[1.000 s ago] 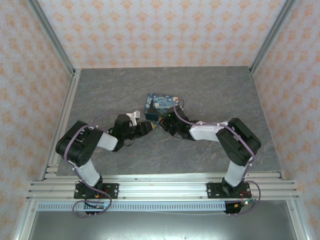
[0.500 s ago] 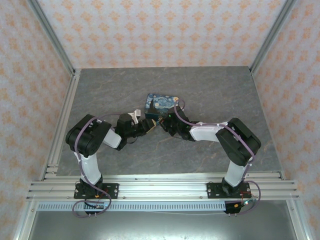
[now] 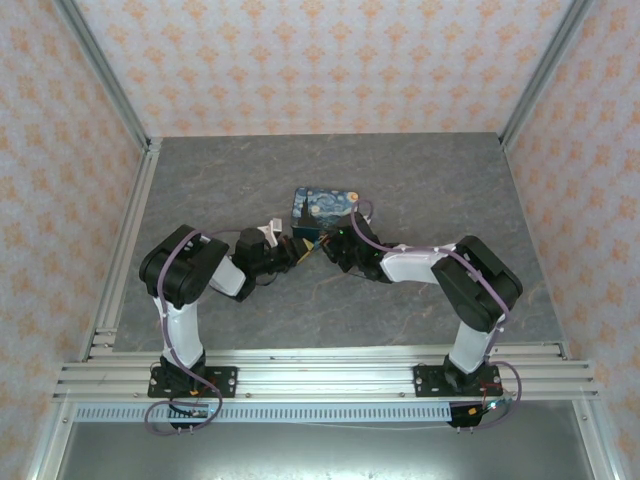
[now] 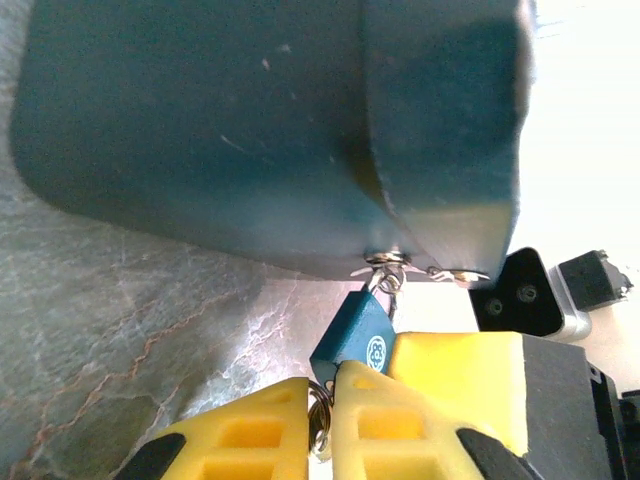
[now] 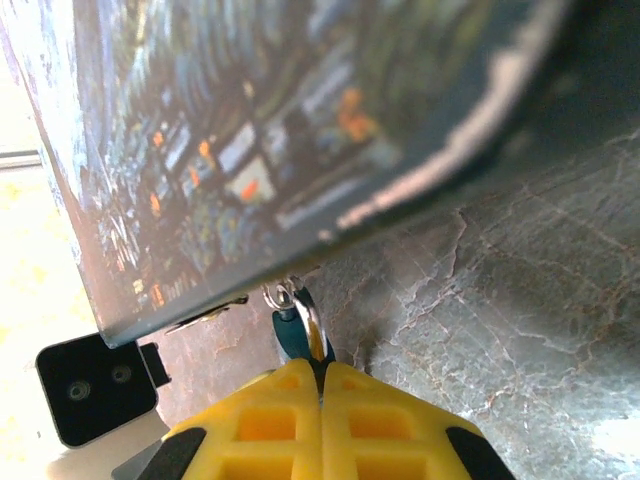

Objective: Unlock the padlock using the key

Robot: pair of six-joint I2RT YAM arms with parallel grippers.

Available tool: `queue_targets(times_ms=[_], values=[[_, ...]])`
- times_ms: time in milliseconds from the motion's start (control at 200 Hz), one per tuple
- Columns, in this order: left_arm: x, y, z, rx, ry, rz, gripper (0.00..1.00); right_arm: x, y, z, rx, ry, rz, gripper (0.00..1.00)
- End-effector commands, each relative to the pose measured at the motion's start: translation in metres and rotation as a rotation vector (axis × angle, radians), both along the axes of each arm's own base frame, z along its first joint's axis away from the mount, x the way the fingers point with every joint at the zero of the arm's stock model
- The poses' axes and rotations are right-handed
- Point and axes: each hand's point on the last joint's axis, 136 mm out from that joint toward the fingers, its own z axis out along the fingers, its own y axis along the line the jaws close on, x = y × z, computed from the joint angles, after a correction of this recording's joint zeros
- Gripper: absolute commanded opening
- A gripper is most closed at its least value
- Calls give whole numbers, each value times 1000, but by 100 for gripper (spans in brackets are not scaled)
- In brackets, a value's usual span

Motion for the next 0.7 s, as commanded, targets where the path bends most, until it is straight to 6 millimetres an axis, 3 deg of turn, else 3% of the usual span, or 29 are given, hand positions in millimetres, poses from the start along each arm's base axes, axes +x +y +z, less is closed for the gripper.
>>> queue_targets(times_ms=[0, 170, 455, 545, 696], values=[[-3, -3, 7, -5, -33, -15, 11, -4, 4, 0, 17, 6, 7, 0], [-6, -3, 6, -3, -31, -24, 24, -4, 1, -1, 14, 11, -3, 0], [-8, -3, 3, 15, -31, -32, 24, -5, -1, -1, 6, 7, 1, 0], [-8, -2, 0, 25, -25, -32, 24, -8, -10, -2, -60, 2, 8, 0], [-12, 1, 5, 64, -42, -38, 24, -13, -24, 8, -247, -73, 71, 28]])
